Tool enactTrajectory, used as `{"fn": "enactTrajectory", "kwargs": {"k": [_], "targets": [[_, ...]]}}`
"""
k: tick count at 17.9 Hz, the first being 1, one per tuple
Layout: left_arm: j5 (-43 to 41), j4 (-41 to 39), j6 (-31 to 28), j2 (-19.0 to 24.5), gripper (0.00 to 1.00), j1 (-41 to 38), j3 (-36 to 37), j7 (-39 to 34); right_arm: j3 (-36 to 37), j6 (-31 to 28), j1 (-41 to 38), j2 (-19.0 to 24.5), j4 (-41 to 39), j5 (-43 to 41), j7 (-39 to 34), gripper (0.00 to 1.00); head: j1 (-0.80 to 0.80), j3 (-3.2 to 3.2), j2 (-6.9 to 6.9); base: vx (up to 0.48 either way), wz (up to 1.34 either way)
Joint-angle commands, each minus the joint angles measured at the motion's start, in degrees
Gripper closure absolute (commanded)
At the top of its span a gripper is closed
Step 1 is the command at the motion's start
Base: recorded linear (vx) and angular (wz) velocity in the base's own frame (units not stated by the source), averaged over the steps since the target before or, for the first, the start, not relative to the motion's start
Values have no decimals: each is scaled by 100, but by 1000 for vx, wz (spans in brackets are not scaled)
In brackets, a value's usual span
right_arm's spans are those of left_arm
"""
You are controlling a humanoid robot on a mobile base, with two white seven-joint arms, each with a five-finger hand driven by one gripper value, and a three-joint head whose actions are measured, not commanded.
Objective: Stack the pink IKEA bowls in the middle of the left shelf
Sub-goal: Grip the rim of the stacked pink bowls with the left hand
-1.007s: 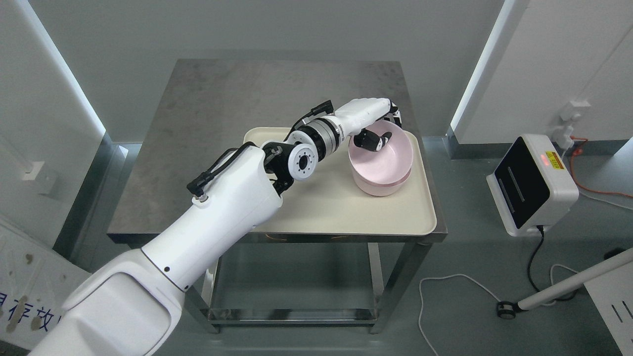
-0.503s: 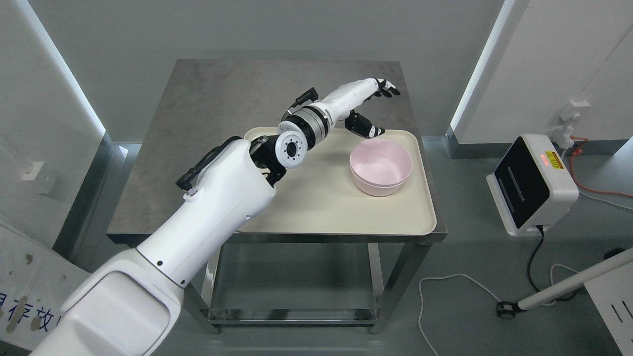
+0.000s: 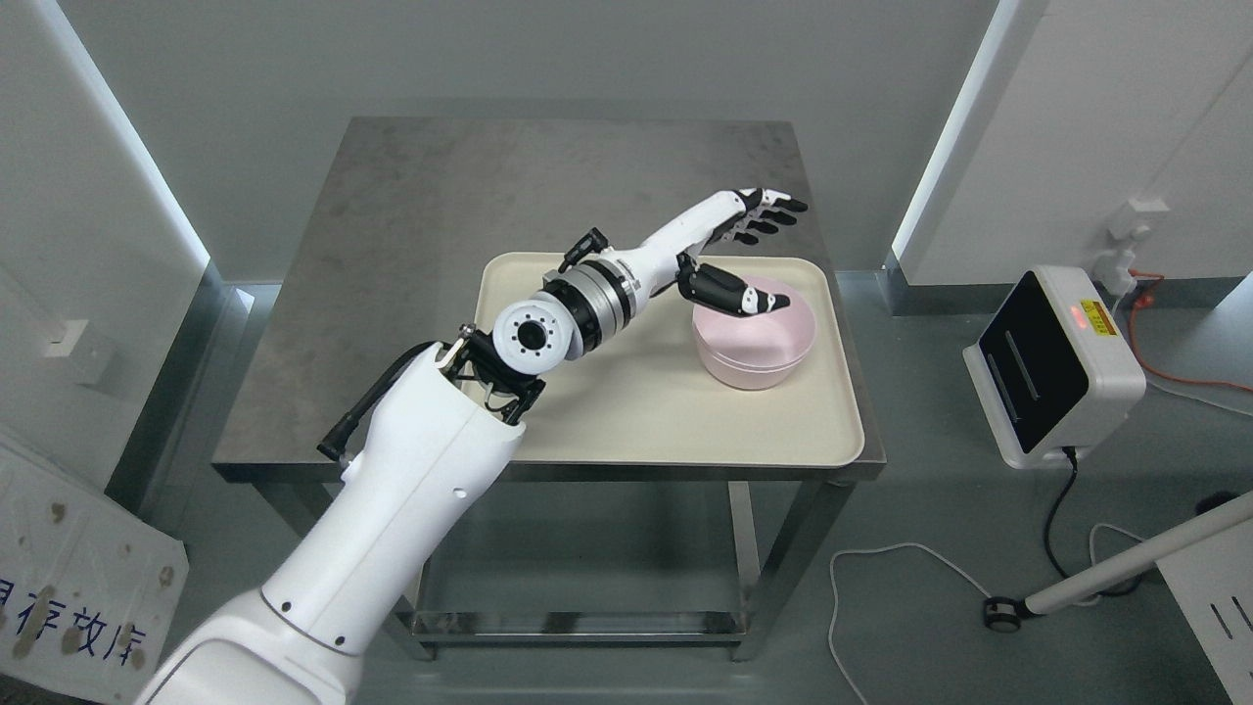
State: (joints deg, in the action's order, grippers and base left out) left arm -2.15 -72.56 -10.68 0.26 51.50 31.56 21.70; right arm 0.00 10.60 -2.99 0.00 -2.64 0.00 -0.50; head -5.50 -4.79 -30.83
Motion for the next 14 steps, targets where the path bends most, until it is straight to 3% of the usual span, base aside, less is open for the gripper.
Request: {"fn": "enactTrajectory", "kwargs": {"k": [1,4,8,10,14], "targets": [[136,-1674,-57,500,25,-501,-485,335,53,3,0,-100,0,44,32,0,0,0,0,0,0],[-407,-1709,-57,677,25,-404,58,353,53,3,0,-100,0,44,32,0,0,0,0,0,0],[-2197,-1639,-83,537,25,-412,1210,782,53,3,0,-100,0,44,32,0,0,0,0,0,0],[-2841,-1342,-83,74,25,-421,1274,941,53,3,0,-100,0,44,32,0,0,0,0,0,0],[-3143,-559,-83,74,26,-158,1230,951,53,3,0,-100,0,44,32,0,0,0,0,0,0]]}}
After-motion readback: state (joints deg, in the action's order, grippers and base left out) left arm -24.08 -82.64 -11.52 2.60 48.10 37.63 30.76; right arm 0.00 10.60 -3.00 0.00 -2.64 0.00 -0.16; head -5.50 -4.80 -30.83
